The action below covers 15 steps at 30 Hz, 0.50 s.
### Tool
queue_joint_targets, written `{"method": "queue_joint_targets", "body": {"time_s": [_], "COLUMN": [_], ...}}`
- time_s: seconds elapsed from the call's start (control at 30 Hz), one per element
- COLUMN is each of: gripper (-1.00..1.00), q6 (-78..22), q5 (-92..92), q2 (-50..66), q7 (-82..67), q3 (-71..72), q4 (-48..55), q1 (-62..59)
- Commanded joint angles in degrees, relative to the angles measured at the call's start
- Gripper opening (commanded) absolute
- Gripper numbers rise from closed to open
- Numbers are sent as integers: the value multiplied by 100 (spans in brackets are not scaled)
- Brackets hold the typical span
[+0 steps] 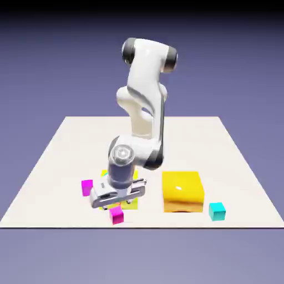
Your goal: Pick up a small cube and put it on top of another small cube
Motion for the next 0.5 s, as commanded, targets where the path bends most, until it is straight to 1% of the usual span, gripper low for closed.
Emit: {"method": "queue_joint_targets", "body": {"time_s": [0.0, 0.03, 0.07, 0.1, 0.2, 0.23, 0.47], "gripper": [0, 0, -100, -100, -100, -100, -100], "q6": [249, 340, 340, 340, -407, -467, -142], "q5": [77, 105, 105, 105, -125, -302, -1933], "q2": [205, 279, 279, 279, -334, -450, -902], "q7": [-41, -56, -56, -56, 67, -62, -1647], "q3": [65, 89, 89, 89, -106, -20, 1183], "q4": [-48, -65, -65, -65, 78, 90, 35], "q1": [-62, -85, -85, -85, 102, 257, 1710]}}
